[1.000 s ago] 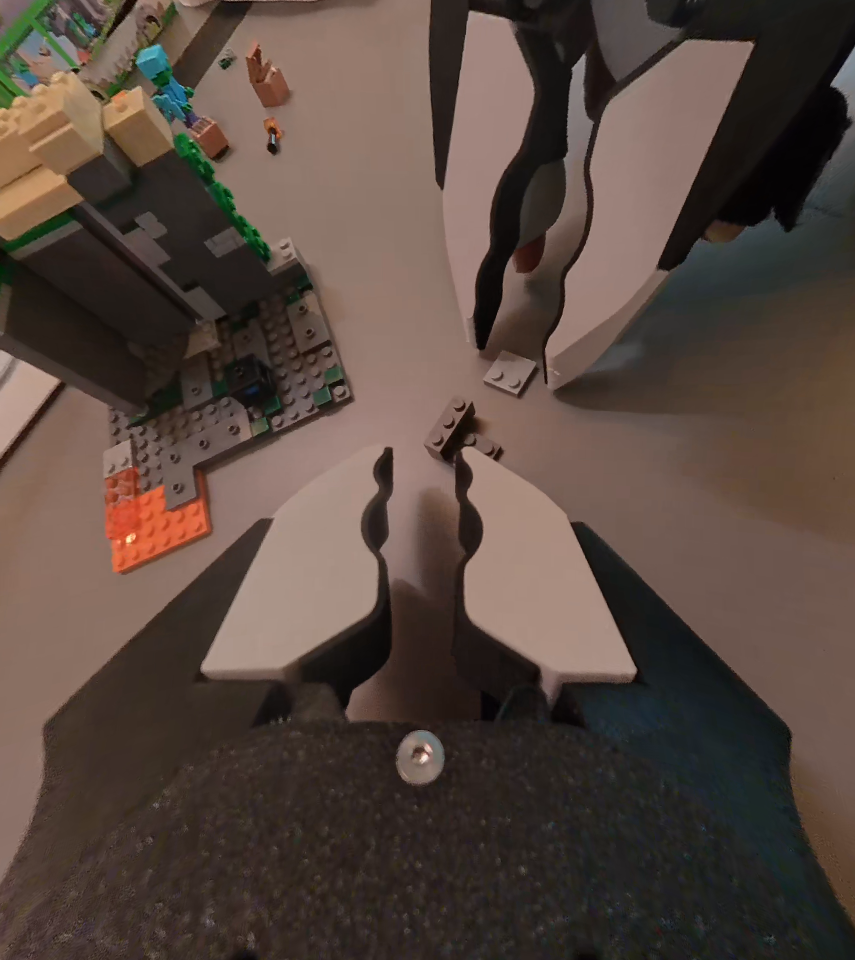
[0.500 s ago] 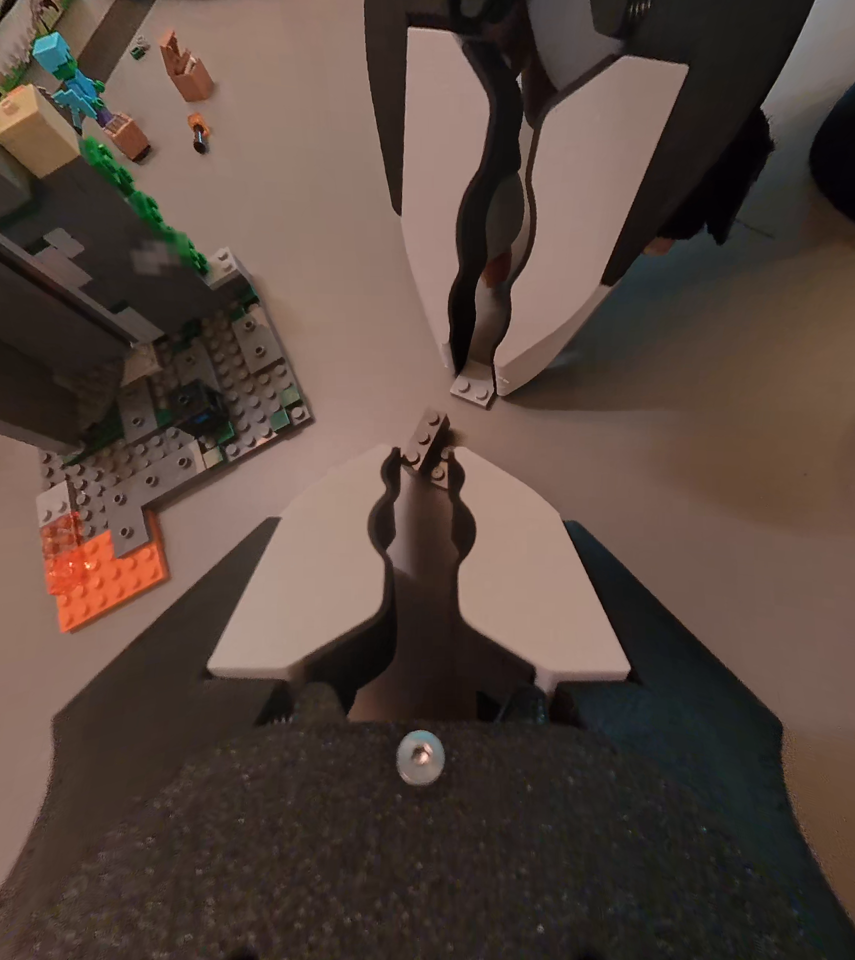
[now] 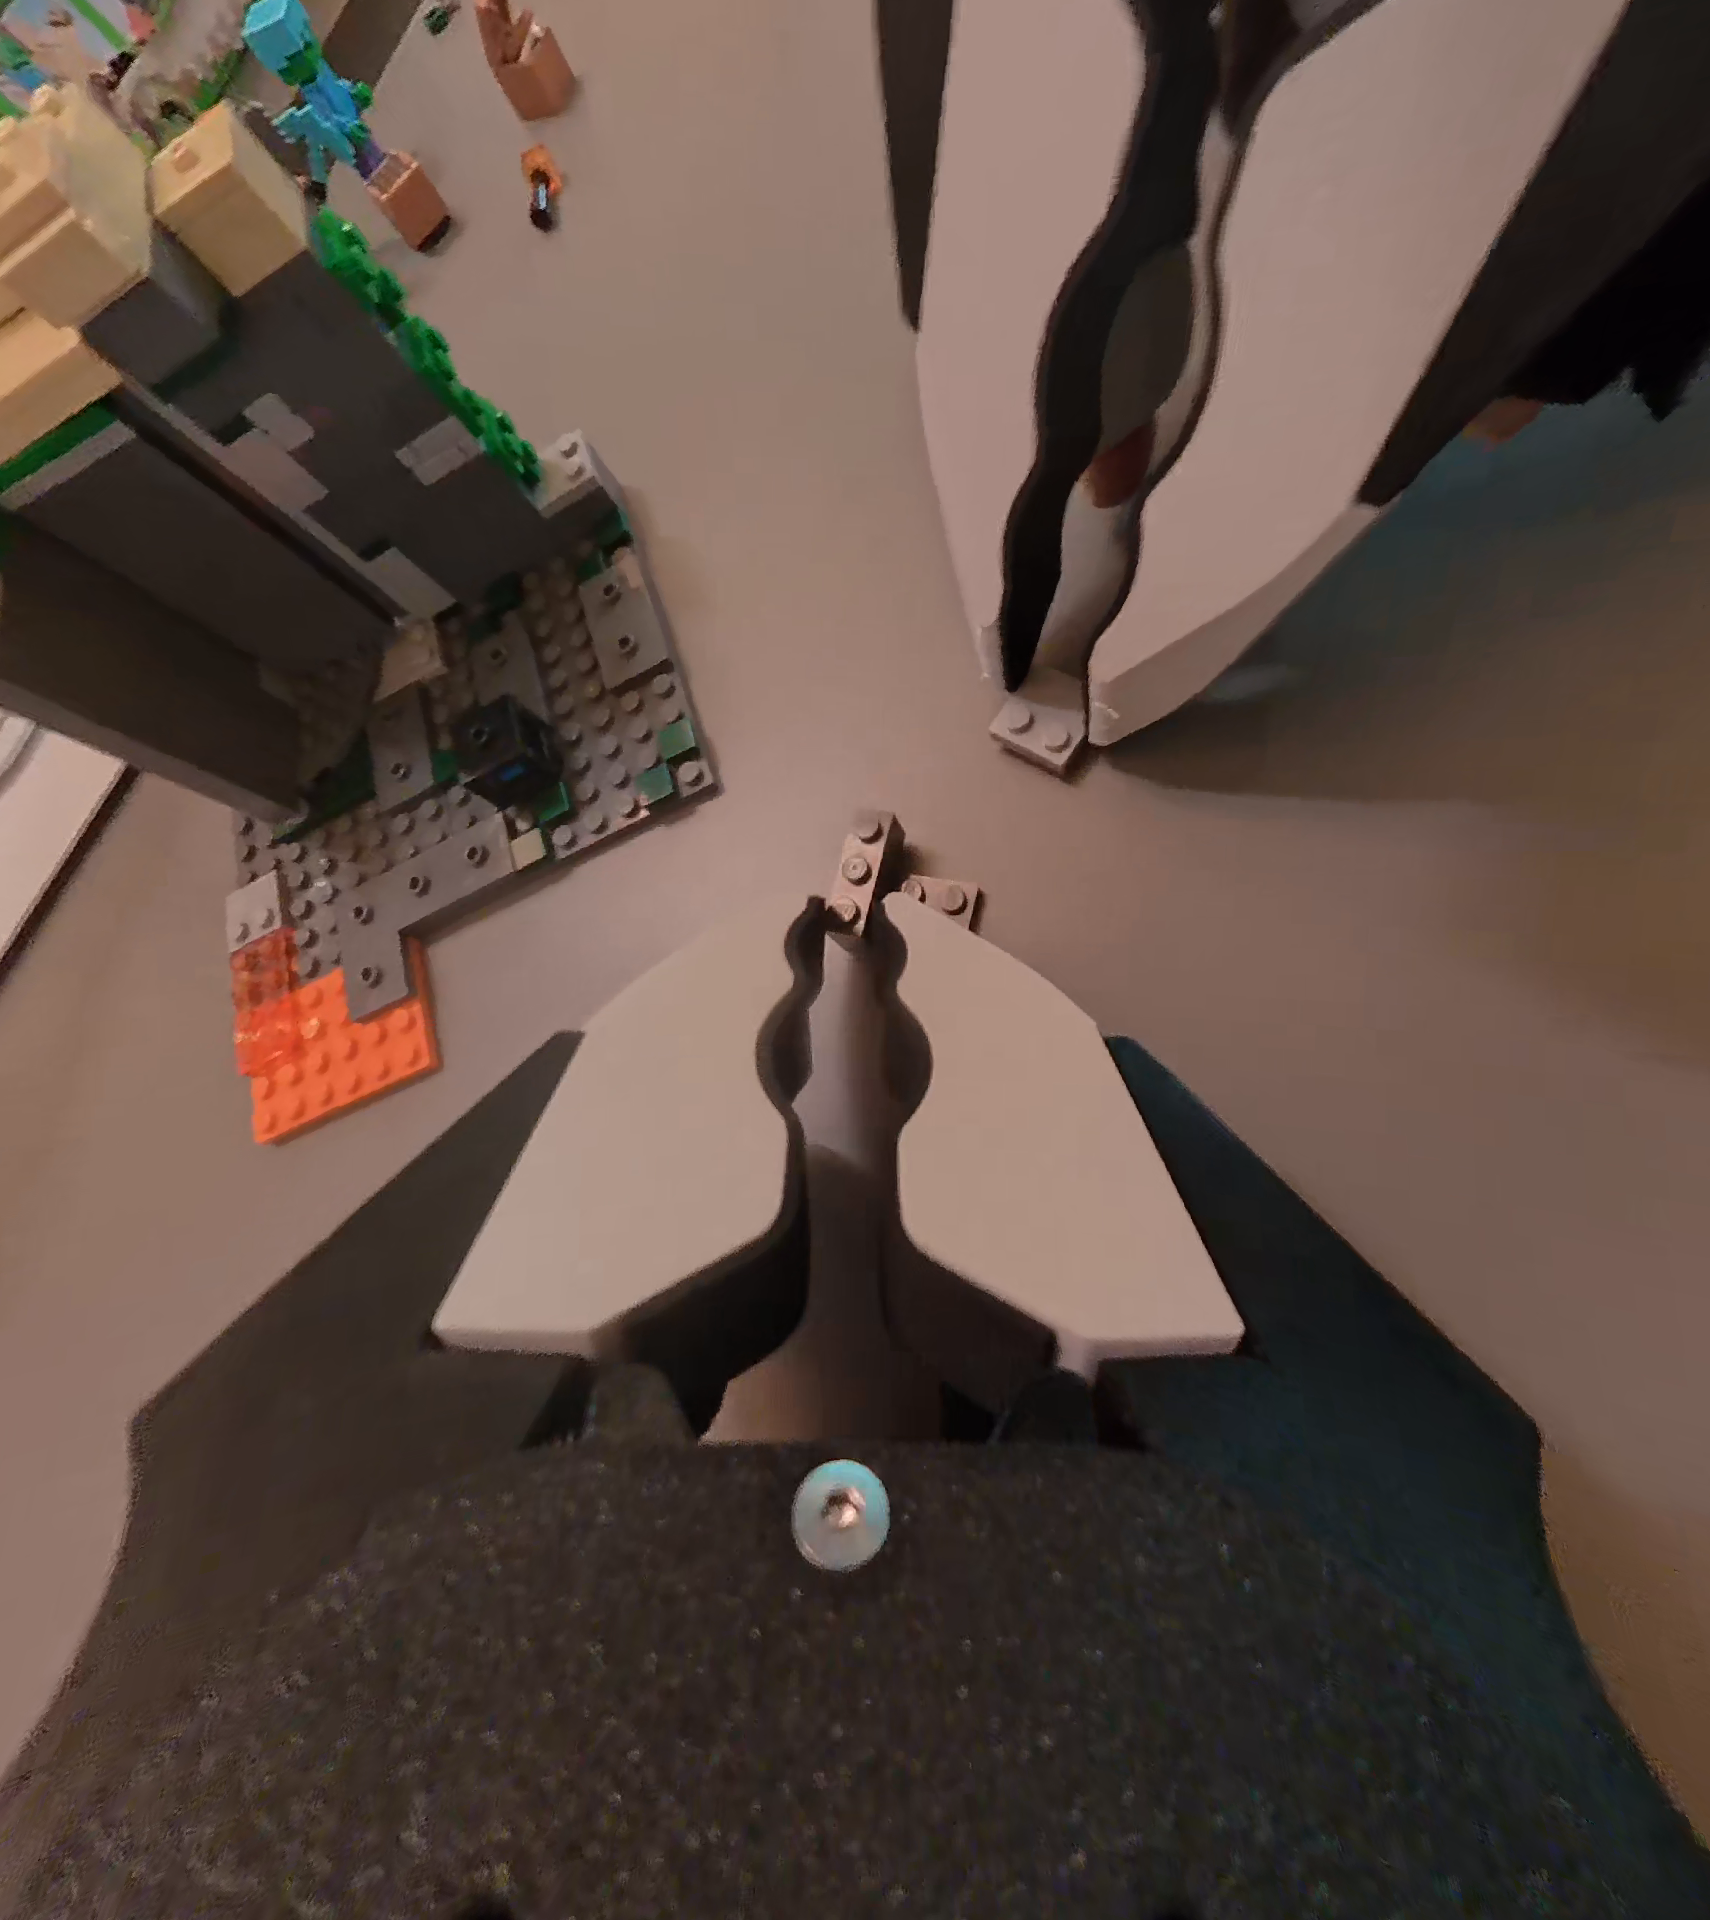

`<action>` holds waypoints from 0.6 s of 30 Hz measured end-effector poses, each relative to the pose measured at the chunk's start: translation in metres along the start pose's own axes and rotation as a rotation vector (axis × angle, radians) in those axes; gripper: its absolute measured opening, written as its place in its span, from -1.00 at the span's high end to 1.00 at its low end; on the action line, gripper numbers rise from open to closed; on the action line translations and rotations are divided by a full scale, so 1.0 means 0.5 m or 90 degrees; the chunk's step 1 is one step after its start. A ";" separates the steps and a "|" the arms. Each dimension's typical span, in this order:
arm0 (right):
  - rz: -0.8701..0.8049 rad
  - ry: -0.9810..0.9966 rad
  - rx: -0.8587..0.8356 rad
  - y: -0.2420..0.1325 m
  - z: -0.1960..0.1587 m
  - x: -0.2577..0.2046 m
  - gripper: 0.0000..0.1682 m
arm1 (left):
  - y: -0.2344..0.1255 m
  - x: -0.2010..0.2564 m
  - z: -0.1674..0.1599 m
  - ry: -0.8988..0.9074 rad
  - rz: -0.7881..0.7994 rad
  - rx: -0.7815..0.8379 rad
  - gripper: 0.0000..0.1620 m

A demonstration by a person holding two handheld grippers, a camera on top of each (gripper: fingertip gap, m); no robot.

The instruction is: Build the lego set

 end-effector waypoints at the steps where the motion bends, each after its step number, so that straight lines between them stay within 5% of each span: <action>1: -0.001 0.000 0.002 -0.001 0.000 0.000 0.82 | -0.001 -0.004 -0.002 -0.009 0.007 -0.003 0.90; 18: -0.009 -0.016 0.108 -0.016 0.024 0.006 0.82 | -0.017 -0.001 0.009 -0.060 0.003 0.041 0.84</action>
Point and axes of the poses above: each gripper's, where its closed fingertips meet, y out along the fingers, z out of its top, x = y × z across the jaws, the point moved 5 cm from there along -y, back along the fingers, and after that the axes turned 13 degrees about -z, right-handed, at the moved point
